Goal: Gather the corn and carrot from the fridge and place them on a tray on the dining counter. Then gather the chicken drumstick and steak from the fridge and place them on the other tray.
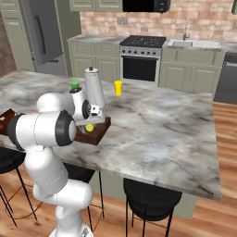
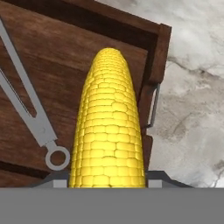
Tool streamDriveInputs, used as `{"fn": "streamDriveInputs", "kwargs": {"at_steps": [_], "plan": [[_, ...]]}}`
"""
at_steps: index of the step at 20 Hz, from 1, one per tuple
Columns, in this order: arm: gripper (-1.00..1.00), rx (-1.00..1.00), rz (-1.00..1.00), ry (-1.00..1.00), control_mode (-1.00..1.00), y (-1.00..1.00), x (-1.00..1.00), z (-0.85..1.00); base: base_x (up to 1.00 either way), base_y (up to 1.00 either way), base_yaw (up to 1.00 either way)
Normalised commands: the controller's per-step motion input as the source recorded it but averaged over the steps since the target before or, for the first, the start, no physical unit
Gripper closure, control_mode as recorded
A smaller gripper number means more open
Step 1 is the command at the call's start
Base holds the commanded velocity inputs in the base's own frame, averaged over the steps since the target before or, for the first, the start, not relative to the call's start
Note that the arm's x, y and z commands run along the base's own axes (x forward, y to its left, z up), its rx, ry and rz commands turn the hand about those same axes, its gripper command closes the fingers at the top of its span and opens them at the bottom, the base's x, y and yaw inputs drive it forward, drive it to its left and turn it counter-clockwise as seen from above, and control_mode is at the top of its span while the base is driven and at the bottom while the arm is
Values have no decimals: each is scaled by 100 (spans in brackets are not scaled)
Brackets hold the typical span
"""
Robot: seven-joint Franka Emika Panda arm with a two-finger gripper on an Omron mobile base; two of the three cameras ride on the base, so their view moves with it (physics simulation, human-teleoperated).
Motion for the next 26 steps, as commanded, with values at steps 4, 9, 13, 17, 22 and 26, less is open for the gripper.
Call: {"fn": "streamDriveInputs", "kwargs": {"at_steps": [4, 9, 13, 17, 22, 26], "plan": [[-100, 0, 0, 0, -100, 0, 0, 0, 0, 0, 0], [-100, 0, 0, 0, -100, -1, 0, 0, 0, 0, 0], [-100, 0, -1, 0, -100, -3, -1, 8, 0, 0, 0], [-100, 3, -16, 5, -100, 0, -35, 83, 0, 0, 0], [-100, 10, -19, 11, -100, 1, -89, 99, 0, 0, 0], [-100, 16, -22, 2, -100, 0, -100, 70, 0, 0, 0]]}}
